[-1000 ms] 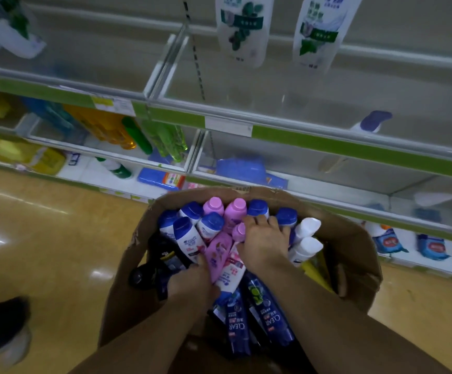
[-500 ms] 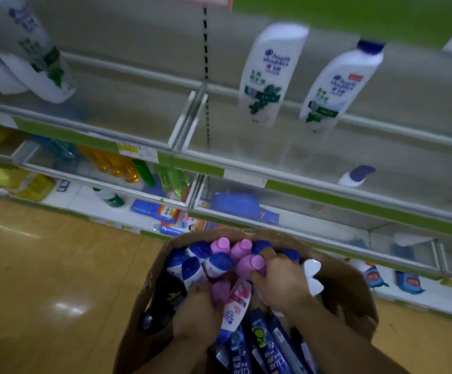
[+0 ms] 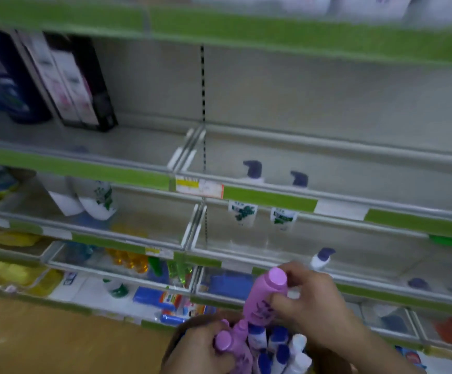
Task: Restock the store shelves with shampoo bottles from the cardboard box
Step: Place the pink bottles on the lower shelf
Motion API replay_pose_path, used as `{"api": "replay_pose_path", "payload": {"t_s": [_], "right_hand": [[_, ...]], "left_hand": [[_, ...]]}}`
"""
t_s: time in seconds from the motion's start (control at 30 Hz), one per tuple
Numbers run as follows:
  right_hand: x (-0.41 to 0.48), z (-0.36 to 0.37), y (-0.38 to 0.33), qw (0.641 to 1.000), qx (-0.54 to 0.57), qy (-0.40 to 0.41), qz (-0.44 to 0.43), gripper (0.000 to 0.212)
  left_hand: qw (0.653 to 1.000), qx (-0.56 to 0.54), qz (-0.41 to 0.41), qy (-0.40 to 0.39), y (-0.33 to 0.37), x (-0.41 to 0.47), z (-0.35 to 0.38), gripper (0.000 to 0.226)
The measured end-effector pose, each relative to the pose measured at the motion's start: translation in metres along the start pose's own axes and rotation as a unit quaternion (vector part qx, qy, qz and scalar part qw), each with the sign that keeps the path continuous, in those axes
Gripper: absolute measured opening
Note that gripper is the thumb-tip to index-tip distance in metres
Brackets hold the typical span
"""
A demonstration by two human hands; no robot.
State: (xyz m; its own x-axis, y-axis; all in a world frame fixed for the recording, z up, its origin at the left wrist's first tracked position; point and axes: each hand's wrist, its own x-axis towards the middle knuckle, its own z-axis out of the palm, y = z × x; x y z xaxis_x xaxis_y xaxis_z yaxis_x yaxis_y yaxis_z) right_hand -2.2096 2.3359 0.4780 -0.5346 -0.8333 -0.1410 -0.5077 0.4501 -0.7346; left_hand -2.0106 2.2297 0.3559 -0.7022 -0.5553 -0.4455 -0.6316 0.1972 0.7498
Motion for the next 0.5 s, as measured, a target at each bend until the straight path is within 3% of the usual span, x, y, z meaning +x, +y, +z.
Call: {"api": "replay_pose_path", "payload": {"t_s": [0.17,0.3,0.5], "right_hand": [[-0.004,-0.073,-0.087,0.986,0.135,0.039,-0.086,0.025],[0.021,-0.109,-0.14,0.969,0.206,0.09,-0.102,0.014],[0.082,-0.102,-0.178,0.96,0.231,0.123,-0.095,0.027]], "left_hand": [[0.987,-0.134,0.043,0.082,0.045,-0.021,-0.056,0.056],[0.964,-0.183,0.108,0.16,0.078,-0.042,-0.096,0.048],[0.931,-0.233,0.15,0.236,0.103,-0.07,-0.151,0.031]]}}
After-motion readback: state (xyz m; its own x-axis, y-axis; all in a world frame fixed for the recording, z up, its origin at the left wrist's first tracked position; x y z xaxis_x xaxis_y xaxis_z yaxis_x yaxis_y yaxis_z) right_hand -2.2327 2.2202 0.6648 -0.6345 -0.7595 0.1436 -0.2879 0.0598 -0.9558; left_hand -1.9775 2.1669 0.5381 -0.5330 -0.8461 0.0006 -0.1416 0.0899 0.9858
